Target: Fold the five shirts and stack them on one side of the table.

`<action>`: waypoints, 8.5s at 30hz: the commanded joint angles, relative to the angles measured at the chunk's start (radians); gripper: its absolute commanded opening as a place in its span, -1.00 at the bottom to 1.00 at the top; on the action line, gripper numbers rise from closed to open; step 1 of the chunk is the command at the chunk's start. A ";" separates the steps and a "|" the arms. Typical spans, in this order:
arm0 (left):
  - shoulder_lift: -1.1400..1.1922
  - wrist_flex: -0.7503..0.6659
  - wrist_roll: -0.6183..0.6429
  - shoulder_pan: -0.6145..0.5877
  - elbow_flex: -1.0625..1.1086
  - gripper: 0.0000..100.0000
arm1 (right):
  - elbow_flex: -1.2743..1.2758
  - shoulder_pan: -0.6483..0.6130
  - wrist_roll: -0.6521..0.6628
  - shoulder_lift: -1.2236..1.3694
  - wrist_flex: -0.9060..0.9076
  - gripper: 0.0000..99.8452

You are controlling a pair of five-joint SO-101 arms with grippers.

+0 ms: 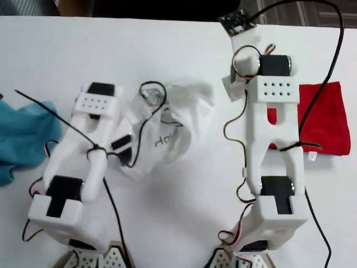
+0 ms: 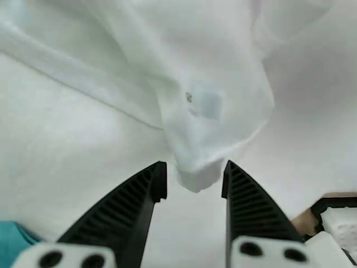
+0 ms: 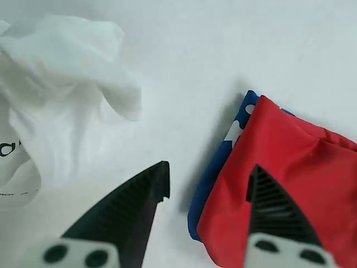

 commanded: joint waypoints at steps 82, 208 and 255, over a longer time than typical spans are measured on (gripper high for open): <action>-0.215 0.175 -0.181 -0.555 -0.168 -0.95 | 0.287 -0.249 -0.101 0.185 -0.254 -0.96; -0.203 -0.086 -0.083 -0.537 0.093 -0.95 | 1.068 -0.074 0.068 -0.842 -0.283 -0.50; -0.203 -0.121 -0.089 -0.537 0.093 -0.95 | 0.853 -0.196 0.003 -0.381 -0.229 -0.50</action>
